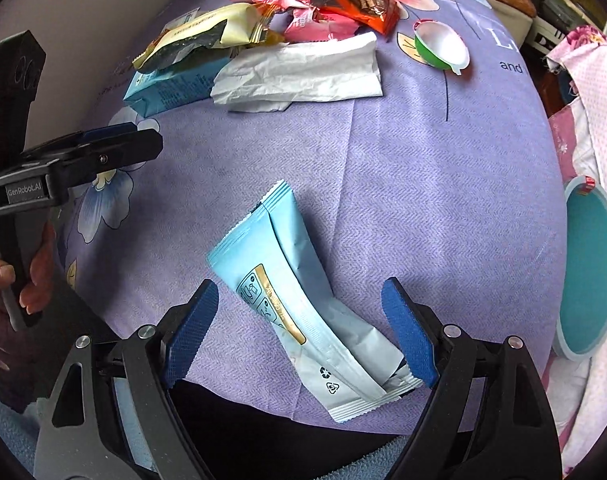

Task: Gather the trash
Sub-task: 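Grasp the white tissue with left tool while right tool grasps the blue snack wrapper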

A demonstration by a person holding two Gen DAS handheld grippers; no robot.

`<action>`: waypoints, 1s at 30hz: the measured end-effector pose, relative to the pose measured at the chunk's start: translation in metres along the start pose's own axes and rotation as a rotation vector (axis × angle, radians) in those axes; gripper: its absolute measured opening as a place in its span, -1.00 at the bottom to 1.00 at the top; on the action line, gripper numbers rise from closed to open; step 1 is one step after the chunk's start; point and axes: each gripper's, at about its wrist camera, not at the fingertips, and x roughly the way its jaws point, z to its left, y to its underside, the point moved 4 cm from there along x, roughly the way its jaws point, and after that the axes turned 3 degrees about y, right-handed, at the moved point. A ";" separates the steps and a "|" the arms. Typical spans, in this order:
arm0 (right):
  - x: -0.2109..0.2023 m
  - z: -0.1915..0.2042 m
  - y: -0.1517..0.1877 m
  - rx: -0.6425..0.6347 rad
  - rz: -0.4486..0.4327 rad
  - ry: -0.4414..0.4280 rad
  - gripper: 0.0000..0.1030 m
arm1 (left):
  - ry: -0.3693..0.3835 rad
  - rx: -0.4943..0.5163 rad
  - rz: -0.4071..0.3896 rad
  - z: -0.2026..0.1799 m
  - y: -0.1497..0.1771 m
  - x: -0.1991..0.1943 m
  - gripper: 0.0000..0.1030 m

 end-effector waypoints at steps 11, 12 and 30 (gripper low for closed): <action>0.004 -0.005 0.001 0.018 -0.026 0.024 -0.40 | 0.015 0.038 -0.006 -0.023 -0.010 0.016 0.82; 0.002 -0.011 0.000 0.039 -0.037 0.023 -0.41 | 0.015 0.045 -0.016 -0.027 -0.012 0.018 0.82; -0.035 -0.106 0.011 0.306 -0.186 -0.002 -0.41 | 0.011 0.137 0.015 -0.081 -0.029 0.068 -0.49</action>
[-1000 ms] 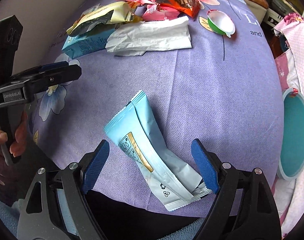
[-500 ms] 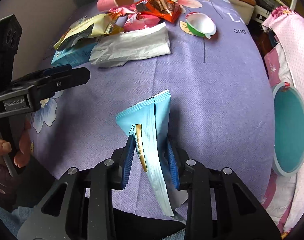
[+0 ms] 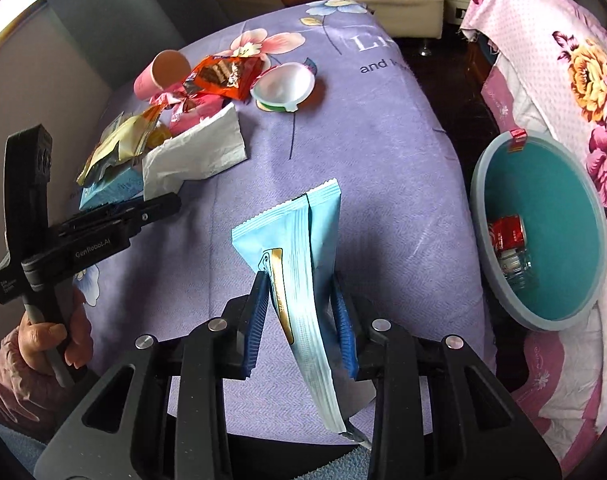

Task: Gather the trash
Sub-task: 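Grasp the white tissue with left tool while right tool grasps the blue snack wrapper, then carry tissue and wrapper over the bin and open left tool to drop the tissue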

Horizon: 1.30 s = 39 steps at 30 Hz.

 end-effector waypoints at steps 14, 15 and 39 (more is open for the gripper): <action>-0.001 -0.044 -0.014 0.119 -0.054 -0.070 -0.41 | 0.037 0.107 0.095 -0.048 0.017 -0.006 0.30; -0.001 -0.046 -0.016 0.122 -0.058 -0.075 -0.41 | 0.022 0.102 0.089 -0.046 0.015 -0.010 0.31; -0.009 -0.101 -0.016 0.239 -0.101 -0.088 -0.39 | -0.187 0.205 0.134 -0.077 -0.022 0.053 0.49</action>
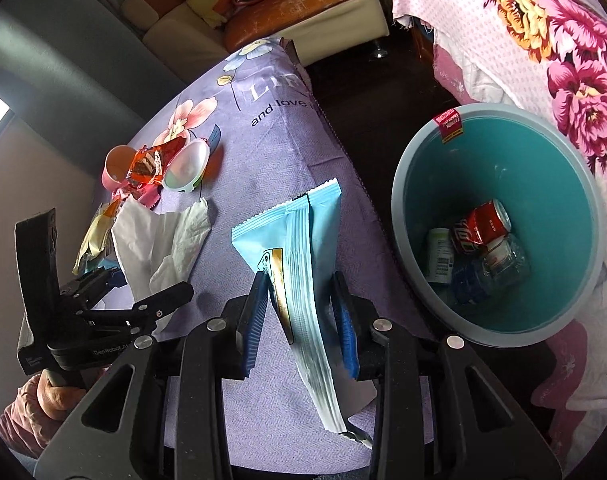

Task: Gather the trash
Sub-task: 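Carry tissue and wrapper over the bin and open left tool to drop the tissue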

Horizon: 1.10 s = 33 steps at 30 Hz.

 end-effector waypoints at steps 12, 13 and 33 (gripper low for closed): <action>-0.008 -0.012 -0.009 0.018 -0.039 0.004 -0.39 | 0.031 -0.039 -0.054 -0.007 -0.005 -0.022 -0.81; -0.010 -0.014 -0.010 0.024 -0.046 0.005 -0.39 | 0.045 -0.035 -0.063 -0.010 -0.008 -0.028 -0.81; -0.095 -0.134 -0.025 0.245 -0.235 0.142 -0.39 | 0.305 0.164 -0.022 -0.181 -0.077 0.007 -0.80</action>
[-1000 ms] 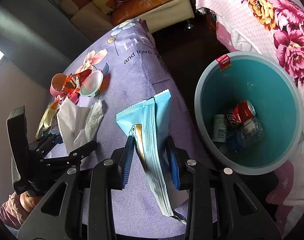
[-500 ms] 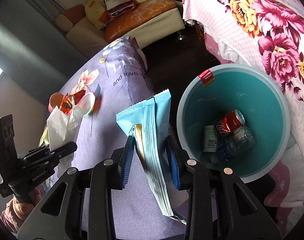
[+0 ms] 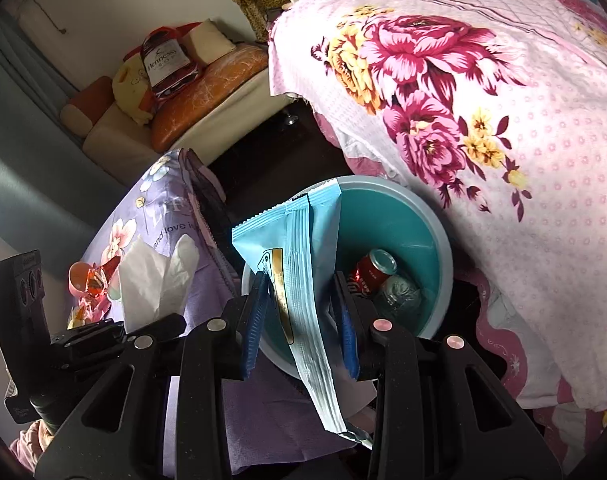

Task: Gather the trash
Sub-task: 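Carry tissue and wrapper over the bin and open left tool to drop the tissue, then open the right tool over the teal bin to drop the blue wrapper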

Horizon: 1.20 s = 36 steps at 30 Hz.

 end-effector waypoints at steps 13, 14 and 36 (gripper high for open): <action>0.013 -0.026 -0.009 0.026 0.031 0.048 -0.39 | -0.012 -0.015 0.025 -0.002 -0.016 0.037 0.36; 0.015 -0.026 -0.009 0.027 0.034 0.049 -0.39 | -0.020 -0.024 0.010 0.001 -0.017 0.035 0.53; 0.044 -0.008 -0.001 -0.006 0.103 0.072 -0.20 | -0.038 -0.125 0.025 0.043 -0.003 0.021 0.79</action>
